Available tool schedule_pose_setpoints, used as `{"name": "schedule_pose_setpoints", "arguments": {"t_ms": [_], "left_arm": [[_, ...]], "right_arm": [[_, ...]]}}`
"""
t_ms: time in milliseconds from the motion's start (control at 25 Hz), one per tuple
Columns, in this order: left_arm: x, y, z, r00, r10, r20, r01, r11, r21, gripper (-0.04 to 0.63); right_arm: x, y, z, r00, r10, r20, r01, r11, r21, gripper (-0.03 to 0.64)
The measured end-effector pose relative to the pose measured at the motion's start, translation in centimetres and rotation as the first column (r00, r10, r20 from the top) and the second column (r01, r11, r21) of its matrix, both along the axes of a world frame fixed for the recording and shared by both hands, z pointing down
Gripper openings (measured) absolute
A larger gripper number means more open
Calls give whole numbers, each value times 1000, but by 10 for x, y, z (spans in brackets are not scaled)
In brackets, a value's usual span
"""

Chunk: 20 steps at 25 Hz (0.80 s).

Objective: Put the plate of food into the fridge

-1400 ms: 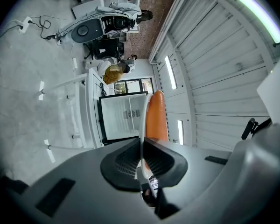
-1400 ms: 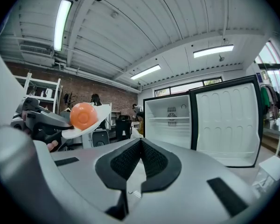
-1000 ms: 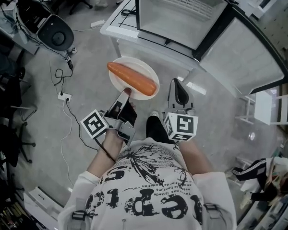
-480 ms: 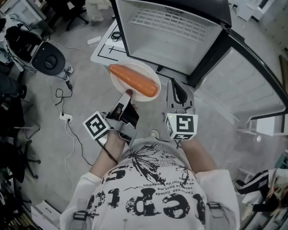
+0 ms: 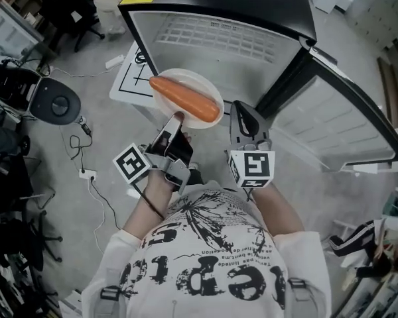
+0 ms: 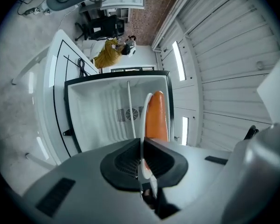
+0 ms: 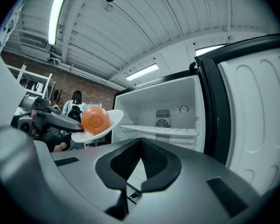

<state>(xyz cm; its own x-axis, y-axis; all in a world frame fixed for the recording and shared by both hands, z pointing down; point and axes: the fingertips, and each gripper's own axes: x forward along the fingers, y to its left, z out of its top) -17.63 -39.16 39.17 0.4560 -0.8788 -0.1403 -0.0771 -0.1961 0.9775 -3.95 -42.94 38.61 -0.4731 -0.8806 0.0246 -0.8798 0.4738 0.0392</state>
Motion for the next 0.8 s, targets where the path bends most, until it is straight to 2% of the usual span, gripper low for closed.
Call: {"name": "schedule_pose_setpoints", "arguments": {"t_ms": [240, 480, 800], "left_arm": [[5, -49, 1, 997, 80, -5, -80, 997, -22, 23], [10, -92, 1, 991, 134, -27, -135, 990, -48, 23], [10, -142, -2, 989, 149, -6, -149, 985, -91, 23]], "right_arm": [[13, -31, 3, 995, 102, 12, -101, 994, -29, 2], [12, -61, 5, 987, 158, 28, -156, 986, -57, 2], [7, -81, 16, 977, 212, 26, -208, 973, -102, 2]]}}
